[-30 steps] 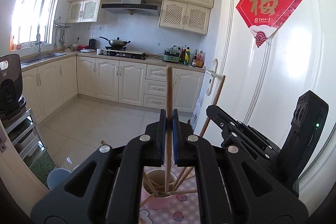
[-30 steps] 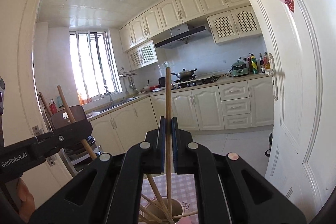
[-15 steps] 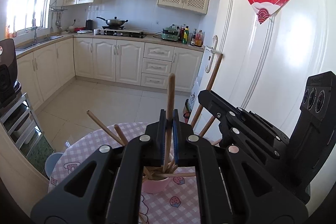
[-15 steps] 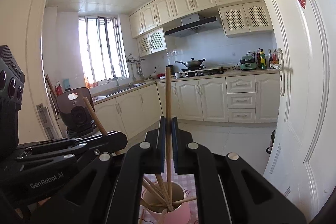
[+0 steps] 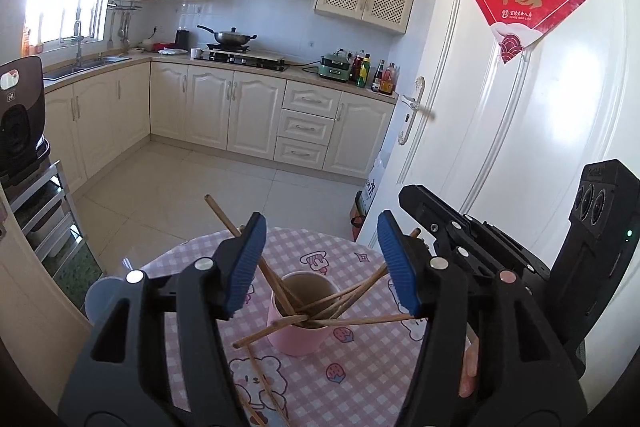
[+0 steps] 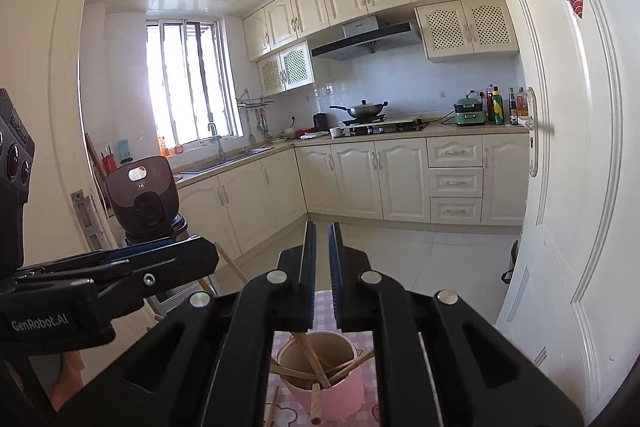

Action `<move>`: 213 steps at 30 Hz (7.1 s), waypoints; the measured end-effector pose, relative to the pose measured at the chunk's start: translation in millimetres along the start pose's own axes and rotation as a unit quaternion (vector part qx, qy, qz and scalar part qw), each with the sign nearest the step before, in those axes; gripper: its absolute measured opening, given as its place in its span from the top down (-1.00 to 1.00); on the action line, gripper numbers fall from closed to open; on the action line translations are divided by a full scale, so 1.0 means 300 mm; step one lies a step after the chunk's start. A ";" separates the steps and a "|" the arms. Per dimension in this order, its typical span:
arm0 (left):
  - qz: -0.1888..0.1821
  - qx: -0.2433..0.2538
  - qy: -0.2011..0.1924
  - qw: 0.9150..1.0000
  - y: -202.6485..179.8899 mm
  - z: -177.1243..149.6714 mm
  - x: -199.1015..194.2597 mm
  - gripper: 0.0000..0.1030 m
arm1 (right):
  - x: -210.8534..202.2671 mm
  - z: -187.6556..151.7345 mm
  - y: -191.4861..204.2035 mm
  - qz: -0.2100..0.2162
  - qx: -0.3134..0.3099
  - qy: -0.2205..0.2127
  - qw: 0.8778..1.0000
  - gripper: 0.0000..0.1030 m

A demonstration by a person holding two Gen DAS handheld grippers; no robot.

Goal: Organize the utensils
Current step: 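Open both tools and withdraw them from the pink cup, then lower both open tools to the last two chopsticks on the table, then close the left tool on one chopstick while the right tool closes on the other, then lift both held chopsticks upright and carry them above the pink cup, then lower both chopsticks into the pink cup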

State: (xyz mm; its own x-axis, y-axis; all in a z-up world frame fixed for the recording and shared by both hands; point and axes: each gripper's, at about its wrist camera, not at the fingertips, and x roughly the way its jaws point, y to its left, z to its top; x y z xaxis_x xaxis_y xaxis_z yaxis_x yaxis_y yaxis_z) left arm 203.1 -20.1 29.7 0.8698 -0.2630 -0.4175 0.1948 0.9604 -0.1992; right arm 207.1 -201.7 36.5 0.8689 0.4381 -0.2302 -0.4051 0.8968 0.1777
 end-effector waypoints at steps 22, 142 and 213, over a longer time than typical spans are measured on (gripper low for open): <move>0.103 0.016 0.005 0.995 0.112 -0.260 -0.282 -0.38 | -0.270 -0.200 0.238 -0.018 -0.050 0.042 0.998 0.51; 0.112 -0.068 0.269 0.954 0.323 -0.626 0.269 0.89 | 0.249 -0.645 0.179 0.019 -0.051 0.378 0.924 0.91; 0.019 -0.005 -0.122 0.992 -0.035 0.092 -0.096 0.89 | -0.135 0.130 0.125 -0.045 -0.050 -0.113 0.991 0.92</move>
State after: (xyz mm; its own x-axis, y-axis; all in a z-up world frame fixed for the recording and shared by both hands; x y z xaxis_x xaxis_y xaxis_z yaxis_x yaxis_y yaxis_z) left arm 188.6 -20.0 68.2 0.9607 -0.1949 -0.1978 0.1561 0.9681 -0.1957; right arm 167.9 -188.4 89.7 0.9399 0.3409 -0.0186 -0.3390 0.9384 0.0668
